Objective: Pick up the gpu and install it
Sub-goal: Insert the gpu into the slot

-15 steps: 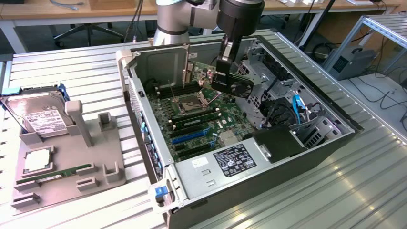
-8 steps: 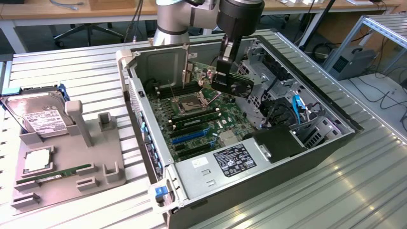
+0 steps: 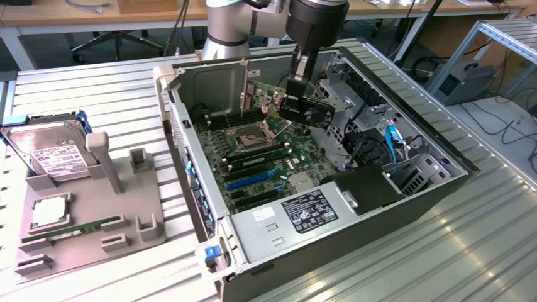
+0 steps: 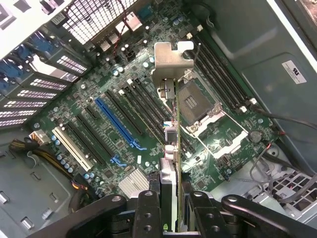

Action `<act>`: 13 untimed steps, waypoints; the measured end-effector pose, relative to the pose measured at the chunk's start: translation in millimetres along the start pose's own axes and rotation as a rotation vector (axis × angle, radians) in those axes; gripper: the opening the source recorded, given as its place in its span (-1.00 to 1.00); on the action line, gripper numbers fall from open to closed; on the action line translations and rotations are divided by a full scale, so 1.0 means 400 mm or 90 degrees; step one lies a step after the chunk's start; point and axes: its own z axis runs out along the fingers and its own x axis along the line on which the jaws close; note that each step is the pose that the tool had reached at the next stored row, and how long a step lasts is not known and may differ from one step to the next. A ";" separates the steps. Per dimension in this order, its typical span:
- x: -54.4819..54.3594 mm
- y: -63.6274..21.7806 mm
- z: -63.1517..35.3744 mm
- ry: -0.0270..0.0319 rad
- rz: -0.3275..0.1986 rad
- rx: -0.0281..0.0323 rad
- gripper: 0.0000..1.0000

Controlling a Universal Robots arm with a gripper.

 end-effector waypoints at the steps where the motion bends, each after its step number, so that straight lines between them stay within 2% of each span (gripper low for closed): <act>1: 0.000 0.000 0.000 0.0000 -0.002 0.0000 -0.47; 13: 0.000 0.000 0.000 -0.0002 -0.019 -0.0005 -0.47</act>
